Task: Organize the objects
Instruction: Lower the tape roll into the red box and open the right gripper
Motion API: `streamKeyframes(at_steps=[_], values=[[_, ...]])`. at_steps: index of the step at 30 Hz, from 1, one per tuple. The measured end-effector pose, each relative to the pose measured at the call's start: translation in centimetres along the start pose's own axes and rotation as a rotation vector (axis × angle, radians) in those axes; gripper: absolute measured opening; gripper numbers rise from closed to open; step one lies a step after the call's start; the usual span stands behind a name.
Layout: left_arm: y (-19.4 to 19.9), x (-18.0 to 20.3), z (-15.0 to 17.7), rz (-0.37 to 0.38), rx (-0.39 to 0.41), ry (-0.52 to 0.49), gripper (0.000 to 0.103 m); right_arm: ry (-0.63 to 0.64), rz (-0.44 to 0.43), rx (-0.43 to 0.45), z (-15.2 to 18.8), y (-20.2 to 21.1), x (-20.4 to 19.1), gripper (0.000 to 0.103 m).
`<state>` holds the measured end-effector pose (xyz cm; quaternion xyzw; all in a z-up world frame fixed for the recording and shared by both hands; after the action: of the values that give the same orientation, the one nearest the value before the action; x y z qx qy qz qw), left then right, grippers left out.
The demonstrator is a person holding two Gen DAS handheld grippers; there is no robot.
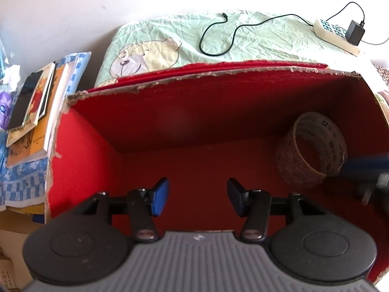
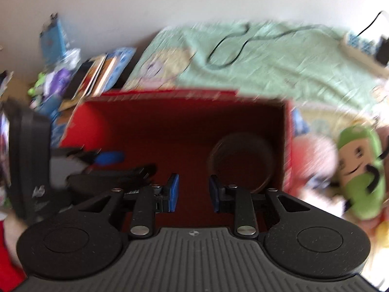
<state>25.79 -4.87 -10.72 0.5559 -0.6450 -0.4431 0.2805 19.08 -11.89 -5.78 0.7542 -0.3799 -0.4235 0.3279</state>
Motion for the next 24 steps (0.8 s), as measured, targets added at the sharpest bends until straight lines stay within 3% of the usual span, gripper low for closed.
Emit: streamKeyframes(at_steps=[5,12,20,24], values=[[0.1,-0.1,0.0,-0.012,0.009,0.0,0.056,-0.024,0.038,-0.039,0.8,-2.4,0.6,0.029],[0.2,-0.2,0.0,-0.033,0.029,-0.01,0.056,-0.043,0.1,0.02,0.0,-3.1,1.3,0.025],[0.3,-0.3,-0.1,-0.059,0.045,-0.022,0.056,-0.061,0.066,0.088,0.3,-2.2,1.5,0.026],[1.0,-0.5,0.0,-0.077,0.063,-0.021,0.056,-0.05,0.032,0.167,0.3,0.0,1.1,0.026]])
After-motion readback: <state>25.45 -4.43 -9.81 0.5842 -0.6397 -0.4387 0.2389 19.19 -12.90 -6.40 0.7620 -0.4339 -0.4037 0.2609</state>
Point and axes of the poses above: each gripper's, at about its wrist camera, not at the fingertips, and y roughly against the way its jaws point, x to its right, z to its underside, the point moved 10 cm from there along -y, roughly the way its jaws point, and after that the axes turned 5 degrees about -z, right-handed, at the moved point
